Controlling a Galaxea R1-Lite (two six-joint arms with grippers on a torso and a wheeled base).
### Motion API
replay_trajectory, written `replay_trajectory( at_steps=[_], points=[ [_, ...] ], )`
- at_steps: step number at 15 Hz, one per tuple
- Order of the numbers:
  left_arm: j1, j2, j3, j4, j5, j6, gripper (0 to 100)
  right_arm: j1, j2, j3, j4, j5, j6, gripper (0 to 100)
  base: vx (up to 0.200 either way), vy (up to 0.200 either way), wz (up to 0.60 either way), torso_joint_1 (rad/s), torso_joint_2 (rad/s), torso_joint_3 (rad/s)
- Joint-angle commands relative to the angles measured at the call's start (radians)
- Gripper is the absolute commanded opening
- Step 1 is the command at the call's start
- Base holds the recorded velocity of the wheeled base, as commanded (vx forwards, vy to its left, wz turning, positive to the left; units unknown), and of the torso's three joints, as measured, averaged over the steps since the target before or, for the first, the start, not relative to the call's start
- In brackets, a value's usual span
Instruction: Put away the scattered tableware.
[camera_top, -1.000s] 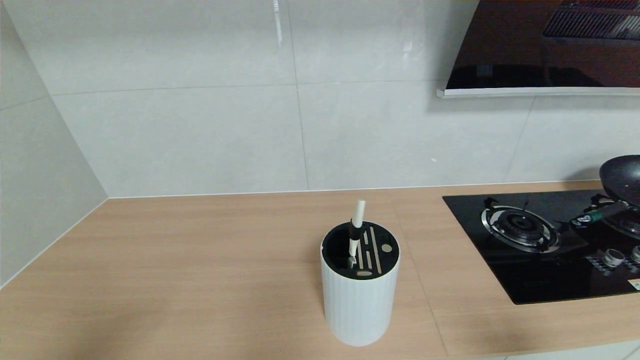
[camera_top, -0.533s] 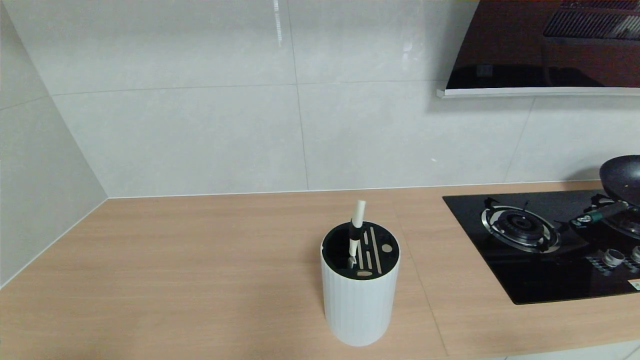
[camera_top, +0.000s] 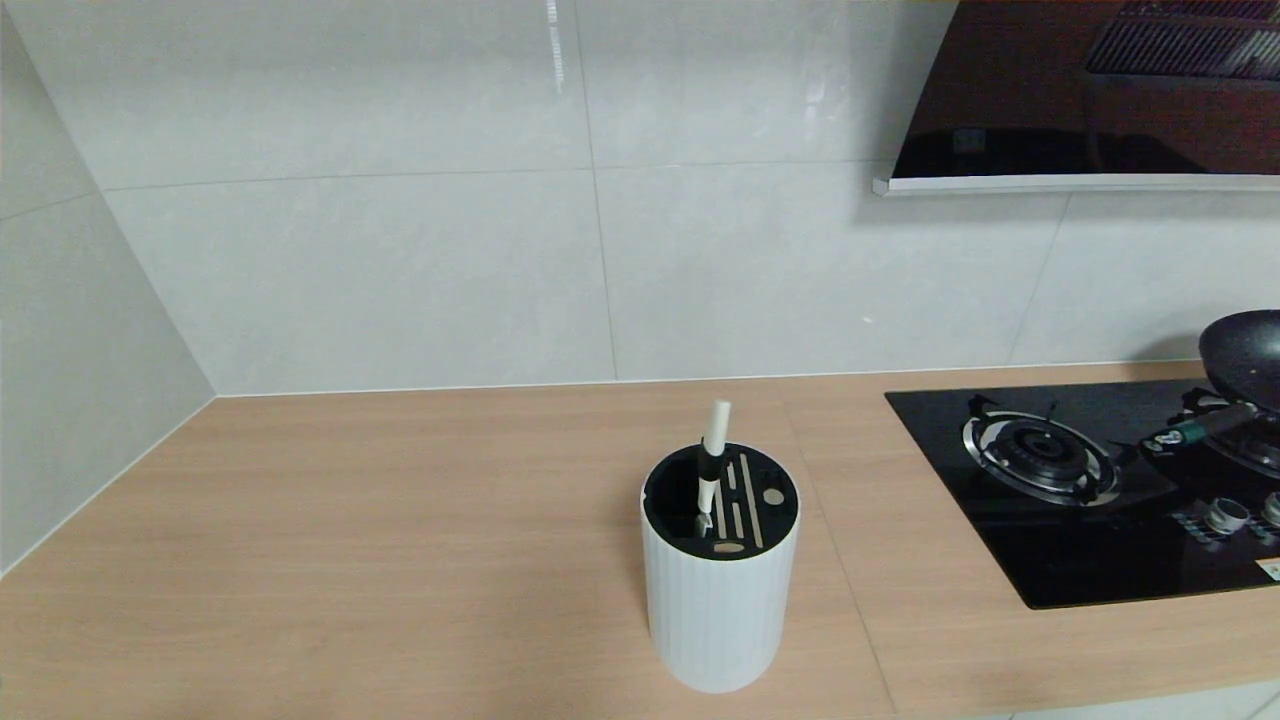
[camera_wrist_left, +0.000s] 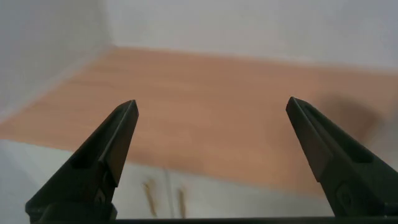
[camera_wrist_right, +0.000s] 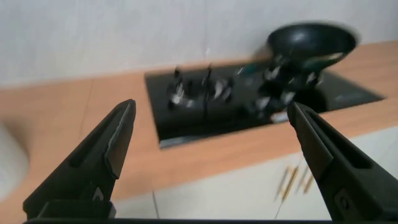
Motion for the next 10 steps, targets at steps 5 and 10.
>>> replay_trajectory(
  at_steps=[5, 10],
  points=[
    [-0.002, 0.002, 0.003, 0.028, -0.099, 0.041, 100, 0.002, 0.0, 0.017, 0.062, 0.215, 0.0, 100, 0.0, 0.0, 0.0, 0.0, 0.0, 0.0],
    [-0.002, 0.0, 0.003, 0.028, -0.096, 0.021, 100, 0.002, 0.0, 0.018, 0.048, 0.217, 0.03, 100, 0.0, 0.0, 0.0, 0.0, 0.0, 0.0]
  ],
)
